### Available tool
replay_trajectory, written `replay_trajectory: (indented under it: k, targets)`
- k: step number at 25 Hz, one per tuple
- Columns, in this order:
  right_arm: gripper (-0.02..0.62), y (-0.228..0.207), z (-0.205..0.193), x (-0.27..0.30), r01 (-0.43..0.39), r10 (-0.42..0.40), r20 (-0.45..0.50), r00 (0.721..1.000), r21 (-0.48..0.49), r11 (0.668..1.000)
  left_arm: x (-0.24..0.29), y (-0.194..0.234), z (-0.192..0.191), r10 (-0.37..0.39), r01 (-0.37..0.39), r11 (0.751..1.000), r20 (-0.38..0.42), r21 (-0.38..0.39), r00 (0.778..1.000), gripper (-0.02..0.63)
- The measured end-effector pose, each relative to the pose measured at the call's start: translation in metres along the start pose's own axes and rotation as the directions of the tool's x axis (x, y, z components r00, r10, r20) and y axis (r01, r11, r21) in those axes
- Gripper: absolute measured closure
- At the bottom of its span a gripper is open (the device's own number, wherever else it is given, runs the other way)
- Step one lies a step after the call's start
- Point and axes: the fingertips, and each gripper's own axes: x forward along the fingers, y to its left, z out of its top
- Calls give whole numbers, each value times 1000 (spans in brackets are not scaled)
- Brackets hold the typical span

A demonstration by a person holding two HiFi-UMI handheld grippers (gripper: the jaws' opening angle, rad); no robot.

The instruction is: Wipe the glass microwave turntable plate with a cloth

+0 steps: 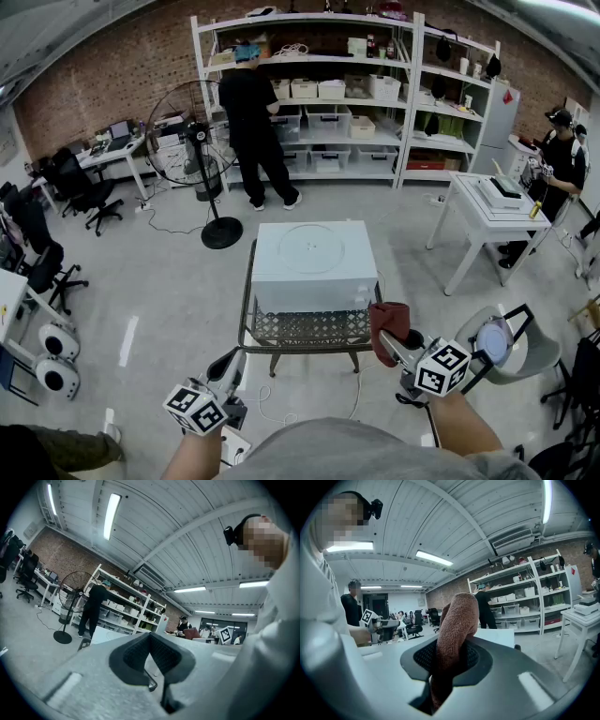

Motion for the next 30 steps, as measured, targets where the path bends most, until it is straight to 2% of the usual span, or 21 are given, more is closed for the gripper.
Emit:
replay_trajectory:
  k: [18,24,30]
  targets:
    - [531,-12,11,-8,-11,10,32,999,17,1000,15,-11,1,-4,4,1000,-5,15,1000,606]
    - [531,-24,20,-25,-32,32,41,999,13,999,26,-33,1,9,-9,1000,5,30,1000,606]
    - [531,-42,18,-51,-73,73,41,996,-15,997,41,-68,-15,39,-40,999,25,34,999,606]
